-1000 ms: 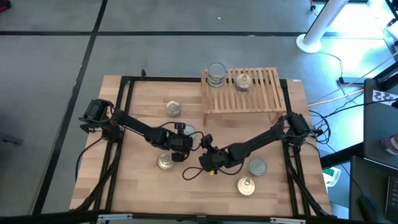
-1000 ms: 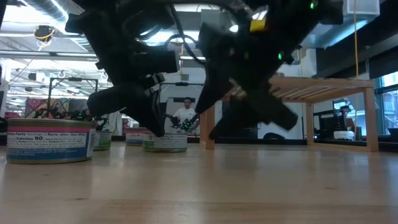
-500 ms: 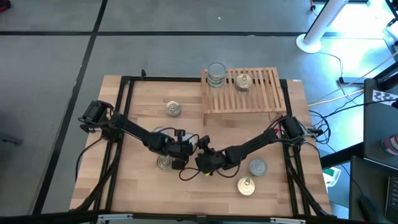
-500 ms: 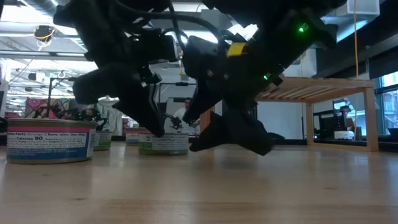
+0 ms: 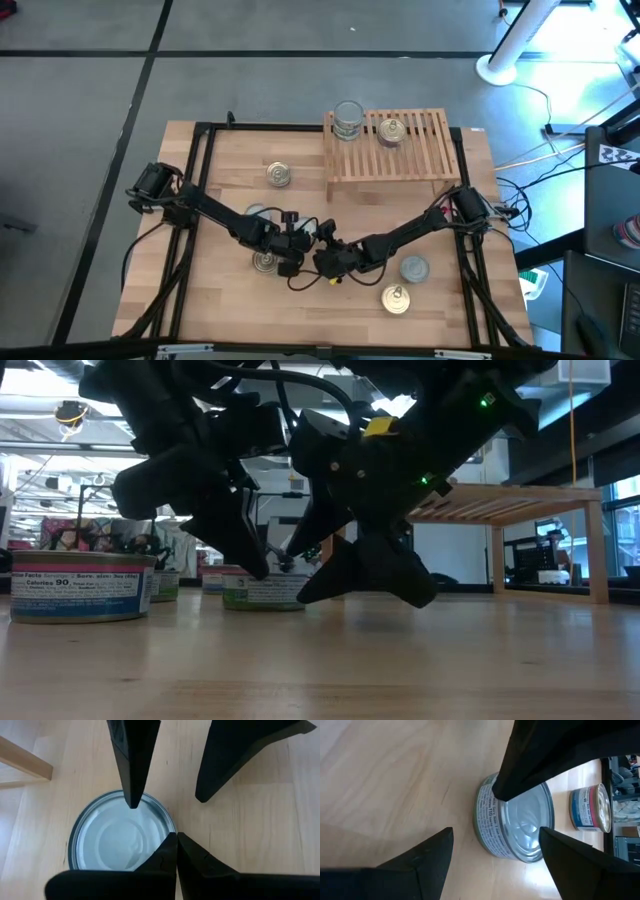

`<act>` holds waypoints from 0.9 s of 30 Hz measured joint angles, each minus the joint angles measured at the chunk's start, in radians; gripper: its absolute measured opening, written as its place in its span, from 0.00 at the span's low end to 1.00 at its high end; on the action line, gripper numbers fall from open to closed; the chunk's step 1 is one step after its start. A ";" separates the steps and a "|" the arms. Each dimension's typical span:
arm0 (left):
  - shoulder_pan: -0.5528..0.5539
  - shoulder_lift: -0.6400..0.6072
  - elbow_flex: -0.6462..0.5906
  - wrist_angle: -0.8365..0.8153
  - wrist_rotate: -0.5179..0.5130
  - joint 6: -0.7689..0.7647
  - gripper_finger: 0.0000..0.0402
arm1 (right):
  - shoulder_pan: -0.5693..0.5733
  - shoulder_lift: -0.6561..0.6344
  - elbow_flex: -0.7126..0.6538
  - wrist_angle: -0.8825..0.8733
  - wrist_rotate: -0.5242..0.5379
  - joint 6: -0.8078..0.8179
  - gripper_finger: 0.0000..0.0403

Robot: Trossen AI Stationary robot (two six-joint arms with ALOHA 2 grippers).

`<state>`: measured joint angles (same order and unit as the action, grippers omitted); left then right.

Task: Stack canned seafood by type on shelf
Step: Put the green tuna can on the shelf

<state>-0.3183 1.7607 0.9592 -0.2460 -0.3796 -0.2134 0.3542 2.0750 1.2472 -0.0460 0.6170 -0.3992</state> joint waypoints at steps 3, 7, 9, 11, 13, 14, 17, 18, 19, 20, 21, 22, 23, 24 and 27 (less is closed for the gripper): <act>0.000 0.000 0.000 0.001 -0.004 -0.001 0.00 | 0.000 0.000 0.000 0.000 -0.008 0.001 0.73; 0.000 0.000 0.001 -0.001 -0.007 -0.004 0.00 | 0.000 0.000 0.000 0.000 -0.008 0.001 0.73; 0.000 0.000 0.010 -0.018 -0.006 -0.015 0.00 | 0.000 0.000 0.000 0.000 -0.008 0.001 0.73; 0.001 0.000 0.026 -0.033 -0.003 -0.016 0.00 | 0.000 0.000 0.000 0.000 -0.008 0.001 0.73; 0.001 0.000 0.037 -0.041 -0.002 -0.016 0.00 | 0.000 0.000 0.000 0.000 -0.008 0.001 0.73; 0.001 0.000 0.040 -0.042 -0.002 -0.016 0.00 | 0.000 0.000 0.000 0.000 -0.007 0.002 0.73; 0.000 -0.001 0.052 -0.040 -0.002 -0.016 0.00 | -0.001 0.001 0.000 0.000 -0.008 0.013 0.73; 0.000 -0.001 0.054 -0.037 -0.002 -0.016 0.00 | -0.001 0.004 0.000 0.004 -0.005 0.019 0.73; 0.000 -0.002 0.056 -0.038 -0.002 -0.019 0.00 | -0.001 0.006 0.000 0.006 0.003 0.024 0.73; 0.000 -0.002 0.059 -0.041 -0.002 -0.022 0.00 | -0.001 0.008 0.000 0.004 0.011 0.024 0.73; 0.000 -0.002 0.062 -0.043 -0.002 -0.022 0.00 | -0.001 0.008 0.000 0.003 0.013 0.024 0.73; 0.000 -0.002 0.067 -0.043 -0.001 -0.021 0.00 | -0.001 0.012 0.000 0.008 0.018 0.025 0.73; 0.000 -0.002 0.071 -0.041 -0.001 -0.020 0.00 | -0.001 0.016 0.000 0.016 0.021 0.025 0.73; 0.001 -0.002 0.075 -0.041 -0.001 -0.020 0.00 | -0.001 0.018 0.000 0.014 0.029 0.025 0.73; 0.002 -0.002 0.081 -0.042 0.001 -0.021 0.00 | -0.001 0.032 0.000 0.034 0.047 0.025 0.73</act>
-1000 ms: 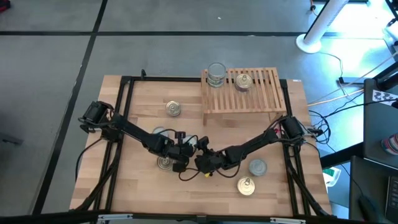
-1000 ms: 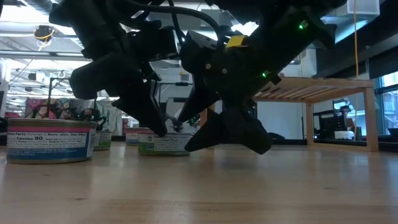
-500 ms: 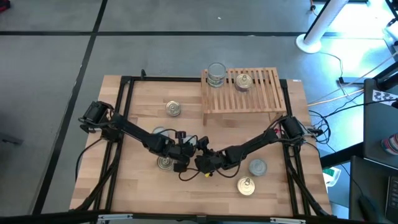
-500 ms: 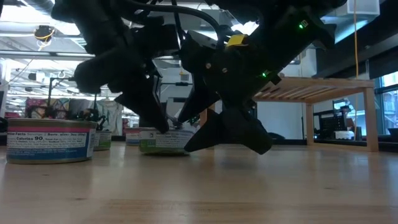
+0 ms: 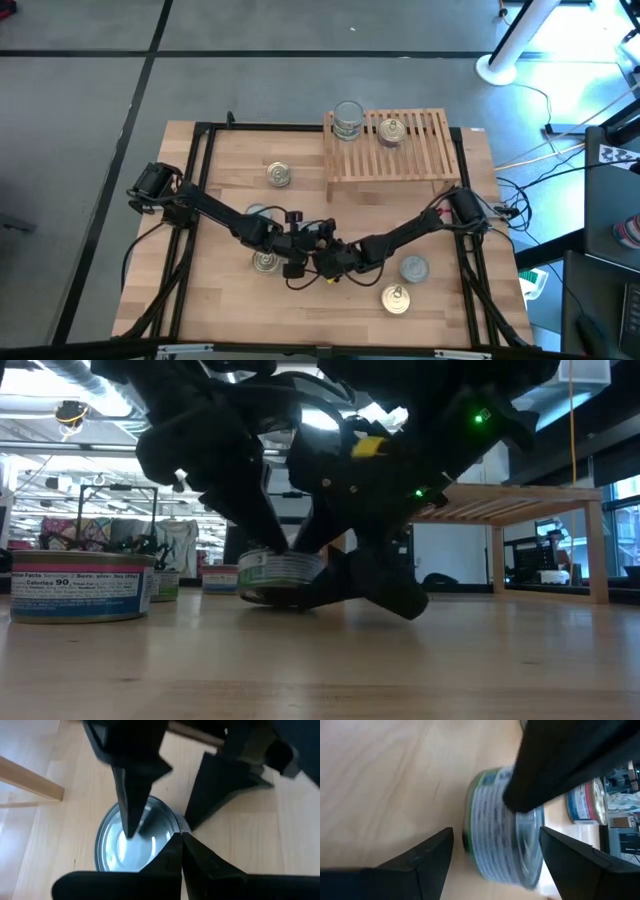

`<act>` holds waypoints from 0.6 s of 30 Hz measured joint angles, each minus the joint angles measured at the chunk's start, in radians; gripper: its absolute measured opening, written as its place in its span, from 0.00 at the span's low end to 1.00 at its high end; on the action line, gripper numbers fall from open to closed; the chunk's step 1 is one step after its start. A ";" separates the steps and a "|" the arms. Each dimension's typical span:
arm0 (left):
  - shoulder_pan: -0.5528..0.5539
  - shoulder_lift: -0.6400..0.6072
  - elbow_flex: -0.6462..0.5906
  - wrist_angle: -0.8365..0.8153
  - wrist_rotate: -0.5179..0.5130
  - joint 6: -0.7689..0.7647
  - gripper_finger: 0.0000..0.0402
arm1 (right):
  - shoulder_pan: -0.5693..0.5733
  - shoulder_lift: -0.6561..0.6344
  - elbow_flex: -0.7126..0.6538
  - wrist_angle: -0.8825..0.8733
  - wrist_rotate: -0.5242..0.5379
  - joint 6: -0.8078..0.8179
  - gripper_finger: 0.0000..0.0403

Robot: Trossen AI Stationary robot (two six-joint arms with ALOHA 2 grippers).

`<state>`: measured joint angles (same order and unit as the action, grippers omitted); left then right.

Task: Stack canned seafood by type on shelf
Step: Put the green tuna can on the shelf

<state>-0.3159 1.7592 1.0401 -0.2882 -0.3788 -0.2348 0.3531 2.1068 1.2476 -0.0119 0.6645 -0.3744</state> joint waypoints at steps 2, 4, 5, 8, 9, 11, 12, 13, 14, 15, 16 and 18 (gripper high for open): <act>0.000 0.000 0.004 -0.001 0.000 0.000 0.00 | 0.000 0.004 -0.001 -0.005 0.013 0.000 0.73; 0.000 0.000 0.005 0.001 0.002 -0.002 0.00 | 0.000 0.013 0.001 0.010 0.033 0.001 0.73; 0.000 0.000 0.005 0.000 0.003 -0.004 0.00 | 0.000 0.013 0.001 0.012 0.051 0.003 0.73; 0.000 0.000 0.005 -0.003 0.005 -0.018 0.00 | 0.001 0.014 0.001 0.013 0.085 0.003 0.72; 0.000 -0.001 0.005 -0.005 0.007 -0.020 0.00 | 0.000 0.014 0.001 0.013 0.087 0.003 0.71; 0.000 -0.002 0.005 -0.007 0.011 -0.021 0.00 | 0.001 0.014 0.001 0.013 0.094 -0.001 0.66; 0.001 -0.002 0.005 -0.008 0.010 -0.021 0.00 | 0.001 0.014 0.001 0.012 0.095 -0.008 0.63; 0.001 -0.003 0.005 -0.009 0.010 -0.021 0.00 | 0.001 0.014 0.001 0.011 0.095 -0.017 0.60; 0.001 -0.003 0.005 -0.009 0.009 -0.021 0.00 | 0.001 0.014 0.001 0.009 0.095 -0.020 0.56; 0.001 -0.003 0.005 -0.010 0.008 -0.021 0.00 | 0.001 0.014 0.001 0.008 0.095 -0.020 0.52; 0.001 -0.004 0.005 -0.011 0.002 -0.021 0.00 | 0.001 0.014 0.001 0.008 0.094 -0.023 0.48; 0.001 -0.006 0.007 -0.010 -0.005 -0.025 0.00 | 0.002 0.014 0.001 0.006 0.102 -0.028 0.41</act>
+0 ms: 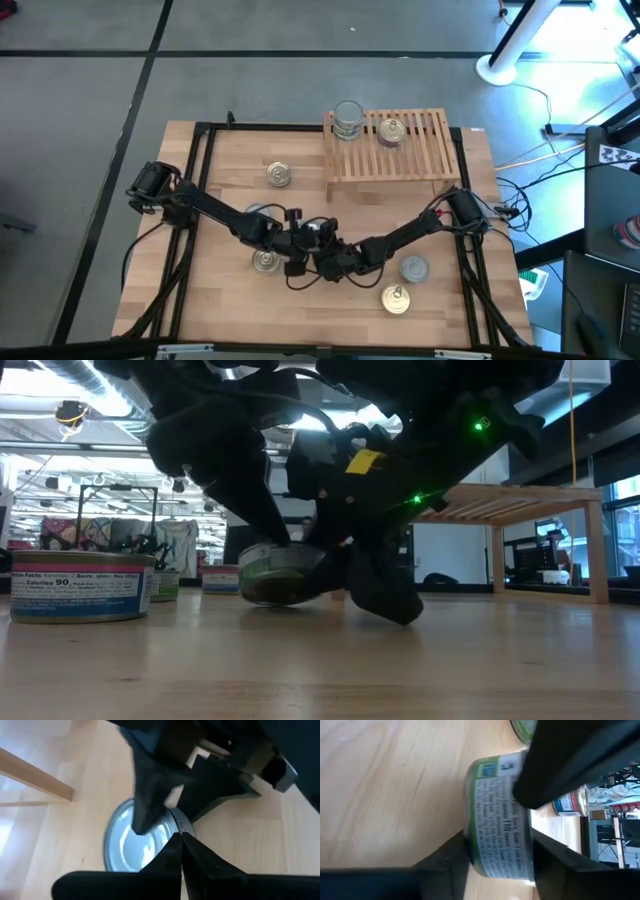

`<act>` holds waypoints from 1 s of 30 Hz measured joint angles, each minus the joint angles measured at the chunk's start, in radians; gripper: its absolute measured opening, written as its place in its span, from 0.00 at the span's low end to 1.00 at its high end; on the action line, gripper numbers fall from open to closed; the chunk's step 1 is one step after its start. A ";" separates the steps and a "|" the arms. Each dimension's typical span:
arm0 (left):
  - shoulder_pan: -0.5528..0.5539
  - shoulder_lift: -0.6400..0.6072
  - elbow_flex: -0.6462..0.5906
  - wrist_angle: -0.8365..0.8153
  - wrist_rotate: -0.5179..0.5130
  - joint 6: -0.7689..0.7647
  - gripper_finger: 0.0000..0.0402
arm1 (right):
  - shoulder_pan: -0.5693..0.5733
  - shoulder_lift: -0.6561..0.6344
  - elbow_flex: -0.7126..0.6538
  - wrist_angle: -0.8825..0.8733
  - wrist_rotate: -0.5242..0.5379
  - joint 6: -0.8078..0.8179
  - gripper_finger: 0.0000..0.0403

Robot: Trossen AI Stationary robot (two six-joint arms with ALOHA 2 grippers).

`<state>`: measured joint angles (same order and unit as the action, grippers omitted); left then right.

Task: Stack canned seafood by type on shelf
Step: Put the green tuna can on the shelf

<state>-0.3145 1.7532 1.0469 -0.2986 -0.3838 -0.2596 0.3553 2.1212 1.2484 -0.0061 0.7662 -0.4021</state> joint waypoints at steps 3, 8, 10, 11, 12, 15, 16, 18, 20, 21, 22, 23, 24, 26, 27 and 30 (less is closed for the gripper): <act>0.000 -0.001 0.002 0.004 -0.004 -0.033 0.01 | 0.001 0.000 0.000 -0.001 0.002 -0.017 0.35; -0.001 -0.009 0.004 0.001 0.022 -0.071 0.11 | 0.015 -0.004 0.001 -0.017 0.001 -0.034 0.35; -0.001 -0.011 0.017 -0.008 0.034 -0.072 0.17 | 0.027 -0.005 0.001 -0.030 0.010 -0.033 0.35; -0.002 -0.019 0.022 -0.013 0.040 -0.067 0.20 | 0.032 -0.010 0.001 -0.040 0.019 -0.033 0.35; -0.002 -0.026 0.030 -0.018 0.045 -0.050 0.22 | 0.039 -0.016 0.001 -0.058 0.025 -0.033 0.35; -0.003 -0.064 0.062 -0.018 0.042 0.014 0.28 | 0.052 -0.042 0.001 -0.086 0.047 -0.036 0.35; -0.003 -0.077 0.072 -0.026 0.041 0.030 0.29 | 0.058 -0.056 0.001 -0.098 0.057 -0.036 0.35; -0.003 -0.103 0.090 -0.040 0.037 0.047 0.30 | 0.064 -0.083 0.001 -0.134 0.065 -0.036 0.35; -0.003 -0.137 0.104 -0.045 0.035 0.058 0.30 | 0.071 -0.108 0.001 -0.166 0.081 -0.038 0.35; -0.003 -0.155 0.111 -0.041 0.035 0.064 0.30 | 0.074 -0.126 0.000 -0.188 0.090 -0.042 0.35; -0.003 -0.175 0.116 -0.036 0.034 0.073 0.29 | 0.079 -0.143 -0.002 -0.200 0.111 -0.045 0.35; -0.003 -0.196 0.118 -0.036 0.033 0.081 0.29 | 0.079 -0.162 -0.001 -0.204 0.132 -0.048 0.35; -0.003 -0.213 0.120 -0.038 0.030 0.085 0.28 | 0.079 -0.184 0.000 -0.215 0.145 -0.049 0.35; -0.003 -0.246 0.122 -0.036 0.017 0.101 0.27 | 0.085 -0.227 0.000 -0.255 0.178 -0.050 0.35; -0.002 -0.265 0.122 -0.034 0.009 0.110 0.27 | 0.083 -0.247 0.000 -0.264 0.189 -0.050 0.35; 0.001 -0.311 0.123 0.011 -0.032 0.154 0.26 | 0.083 -0.308 0.000 -0.313 0.240 -0.051 0.35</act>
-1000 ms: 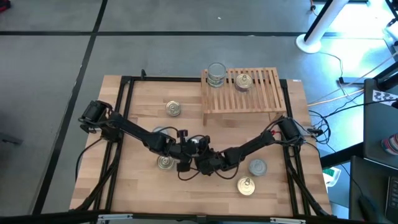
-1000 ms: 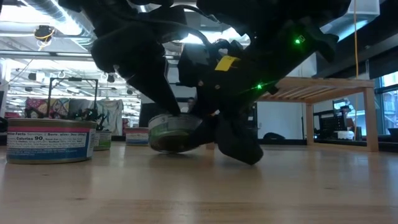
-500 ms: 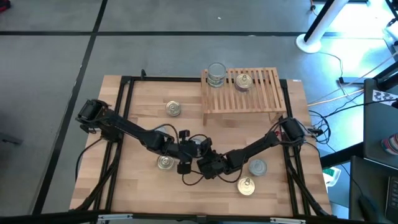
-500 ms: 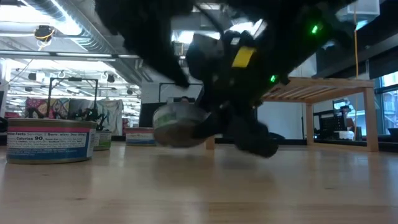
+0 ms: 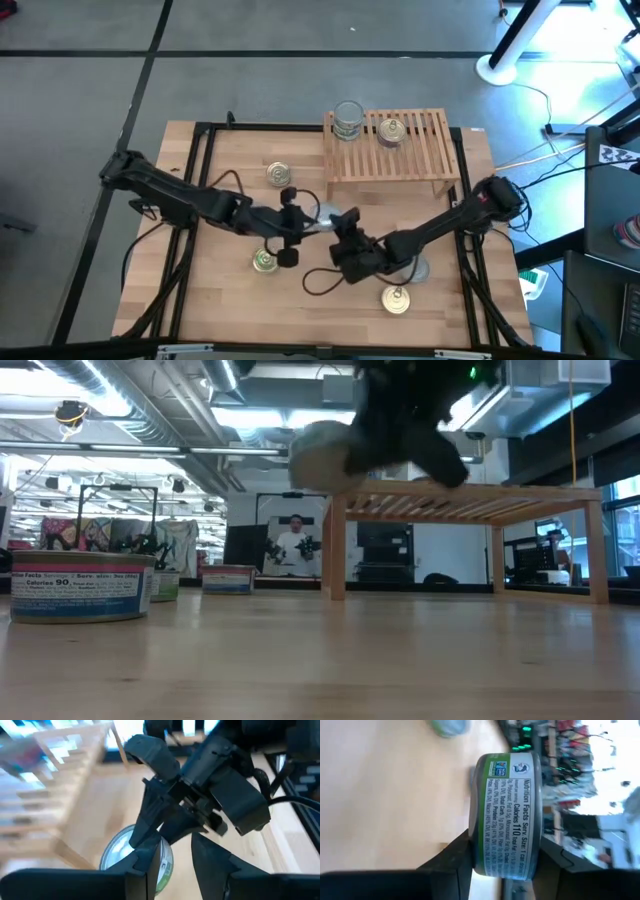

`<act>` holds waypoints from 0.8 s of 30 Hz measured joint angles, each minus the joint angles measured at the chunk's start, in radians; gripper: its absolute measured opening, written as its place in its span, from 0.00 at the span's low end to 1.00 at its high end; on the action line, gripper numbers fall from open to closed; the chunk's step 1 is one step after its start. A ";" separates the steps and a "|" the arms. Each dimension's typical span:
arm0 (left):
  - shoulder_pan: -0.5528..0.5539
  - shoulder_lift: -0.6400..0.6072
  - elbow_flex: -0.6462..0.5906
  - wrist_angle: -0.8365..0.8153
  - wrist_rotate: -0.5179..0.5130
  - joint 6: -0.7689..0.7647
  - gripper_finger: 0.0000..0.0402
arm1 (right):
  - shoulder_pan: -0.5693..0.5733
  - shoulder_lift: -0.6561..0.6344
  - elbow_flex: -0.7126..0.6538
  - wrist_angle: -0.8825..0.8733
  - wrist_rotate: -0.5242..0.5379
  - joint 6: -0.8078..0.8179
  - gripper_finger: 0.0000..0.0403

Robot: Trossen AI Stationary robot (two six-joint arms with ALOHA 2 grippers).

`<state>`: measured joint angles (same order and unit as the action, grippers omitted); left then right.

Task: Stack canned seafood by type on shelf
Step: Put the green tuna can on the shelf

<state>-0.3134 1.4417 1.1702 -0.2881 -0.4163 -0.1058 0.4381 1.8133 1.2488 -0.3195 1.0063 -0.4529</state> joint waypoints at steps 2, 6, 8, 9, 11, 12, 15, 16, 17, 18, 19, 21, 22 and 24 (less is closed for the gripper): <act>0.003 -0.017 0.000 0.019 -0.019 0.037 0.25 | 0.000 -0.042 0.001 -0.032 0.043 0.000 0.36; 0.021 -0.027 0.000 0.095 -0.037 0.120 0.23 | 0.000 -0.112 0.001 -0.131 0.162 0.000 0.35; 0.032 -0.027 0.000 0.122 -0.038 0.160 0.22 | -0.002 -0.142 0.000 -0.181 0.227 0.000 0.35; 0.039 -0.027 0.000 0.124 -0.038 0.177 0.22 | -0.009 -0.157 0.001 -0.200 0.254 0.004 0.36; 0.059 -0.025 0.000 0.147 -0.037 0.198 0.21 | -0.024 -0.183 0.001 -0.264 0.289 0.030 0.36; 0.069 -0.025 0.000 0.160 -0.038 0.204 0.20 | -0.038 -0.195 0.001 -0.283 0.294 0.043 0.36; 0.109 -0.025 0.000 0.223 -0.039 0.222 0.19 | -0.094 -0.223 0.001 -0.348 0.275 0.092 0.36; 0.122 -0.025 0.000 0.239 -0.038 0.226 0.18 | -0.115 -0.225 0.001 -0.360 0.268 0.105 0.36; 0.137 -0.025 0.000 0.254 -0.038 0.230 0.17 | -0.137 -0.227 0.001 -0.375 0.260 0.110 0.36; 0.150 -0.025 0.000 0.271 -0.038 0.234 0.17 | -0.159 -0.227 0.000 -0.390 0.253 0.110 0.36; 0.163 -0.025 0.000 0.277 -0.038 0.236 0.16 | -0.180 -0.227 0.000 -0.394 0.246 0.110 0.36; 0.193 -0.024 0.000 0.280 -0.037 0.231 0.14 | -0.225 -0.228 0.000 -0.386 0.194 0.109 0.36; 0.207 -0.019 0.000 0.280 -0.029 0.221 0.13 | -0.247 -0.228 0.000 -0.387 0.161 0.108 0.36; 0.235 -0.009 -0.001 0.276 -0.003 0.206 0.12 | -0.286 -0.228 0.000 -0.387 0.123 0.106 0.36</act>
<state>-0.0784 1.4327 1.1694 -0.0117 -0.4188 0.1002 0.1520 1.5856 1.2491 -0.7065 1.1293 -0.3473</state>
